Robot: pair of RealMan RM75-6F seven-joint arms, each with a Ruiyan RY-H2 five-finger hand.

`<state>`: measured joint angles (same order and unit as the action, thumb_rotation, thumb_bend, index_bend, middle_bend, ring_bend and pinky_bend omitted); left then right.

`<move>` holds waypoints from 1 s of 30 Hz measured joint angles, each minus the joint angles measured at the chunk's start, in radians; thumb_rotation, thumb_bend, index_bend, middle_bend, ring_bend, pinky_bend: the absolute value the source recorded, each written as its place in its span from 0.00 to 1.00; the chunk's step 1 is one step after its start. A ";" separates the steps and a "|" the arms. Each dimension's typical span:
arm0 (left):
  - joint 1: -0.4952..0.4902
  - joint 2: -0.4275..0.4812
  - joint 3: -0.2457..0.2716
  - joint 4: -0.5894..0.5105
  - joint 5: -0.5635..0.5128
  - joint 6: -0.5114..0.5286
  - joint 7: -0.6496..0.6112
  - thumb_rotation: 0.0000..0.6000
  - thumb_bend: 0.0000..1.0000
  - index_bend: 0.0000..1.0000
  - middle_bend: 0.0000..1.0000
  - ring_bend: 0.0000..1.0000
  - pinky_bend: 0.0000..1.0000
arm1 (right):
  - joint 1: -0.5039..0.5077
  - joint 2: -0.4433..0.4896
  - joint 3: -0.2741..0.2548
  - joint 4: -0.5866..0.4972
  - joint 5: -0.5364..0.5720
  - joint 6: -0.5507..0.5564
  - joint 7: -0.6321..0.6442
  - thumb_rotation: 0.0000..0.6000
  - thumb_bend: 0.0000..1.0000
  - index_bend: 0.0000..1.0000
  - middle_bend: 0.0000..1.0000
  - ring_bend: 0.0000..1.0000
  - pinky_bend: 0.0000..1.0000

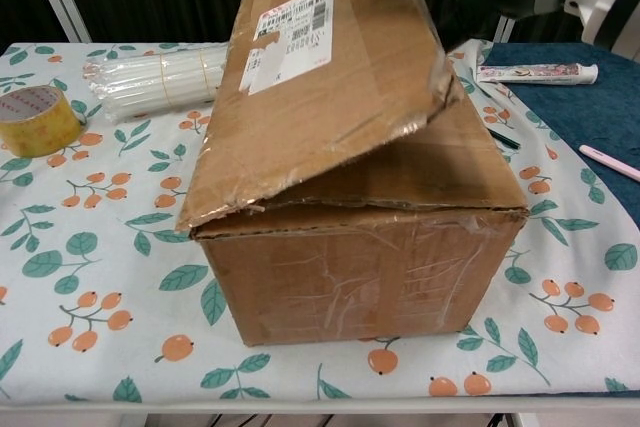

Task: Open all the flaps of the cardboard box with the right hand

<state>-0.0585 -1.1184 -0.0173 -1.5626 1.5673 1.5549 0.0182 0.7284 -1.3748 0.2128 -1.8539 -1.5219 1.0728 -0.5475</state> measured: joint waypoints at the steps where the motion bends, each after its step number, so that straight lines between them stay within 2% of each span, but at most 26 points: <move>1: 0.001 -0.001 0.000 0.004 -0.001 0.000 -0.004 0.78 0.00 0.05 0.09 0.10 0.17 | 0.006 -0.003 0.008 -0.001 -0.004 0.003 0.000 1.00 0.44 0.00 0.00 0.00 0.00; 6: -0.002 -0.001 -0.002 0.014 -0.002 -0.002 -0.013 0.78 0.00 0.05 0.09 0.10 0.17 | 0.041 -0.029 0.050 -0.016 -0.005 0.012 -0.040 1.00 0.44 0.00 0.00 0.00 0.00; 8: -0.005 0.002 -0.005 0.015 0.002 -0.002 -0.014 0.78 0.00 0.05 0.09 0.10 0.17 | 0.057 -0.043 0.062 -0.022 0.002 0.008 -0.066 1.00 0.40 0.00 0.00 0.00 0.00; 10: -0.006 0.003 -0.008 0.015 0.002 -0.001 -0.017 0.78 0.00 0.05 0.09 0.10 0.17 | 0.077 -0.068 0.073 -0.023 0.012 0.003 -0.100 1.00 0.37 0.00 0.00 0.00 0.00; 14: -0.008 0.002 -0.009 0.021 -0.002 -0.004 -0.023 0.78 0.00 0.05 0.09 0.10 0.17 | 0.121 -0.141 0.094 -0.006 0.030 -0.003 -0.147 1.00 0.36 0.00 0.00 0.00 0.00; 24: -0.007 0.000 -0.010 0.036 -0.018 -0.015 -0.038 0.80 0.00 0.05 0.09 0.10 0.17 | 0.237 -0.345 0.145 0.147 0.037 0.014 -0.149 1.00 0.36 0.00 0.00 0.00 0.00; 30: -0.008 0.004 -0.010 0.028 -0.018 -0.015 -0.035 0.81 0.00 0.05 0.09 0.10 0.17 | 0.287 -0.412 0.162 0.217 0.010 0.039 -0.103 1.00 0.36 0.00 0.00 0.00 0.00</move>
<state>-0.0660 -1.1146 -0.0271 -1.5344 1.5496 1.5394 -0.0168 1.0158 -1.7869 0.3749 -1.6366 -1.5119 1.1116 -0.6501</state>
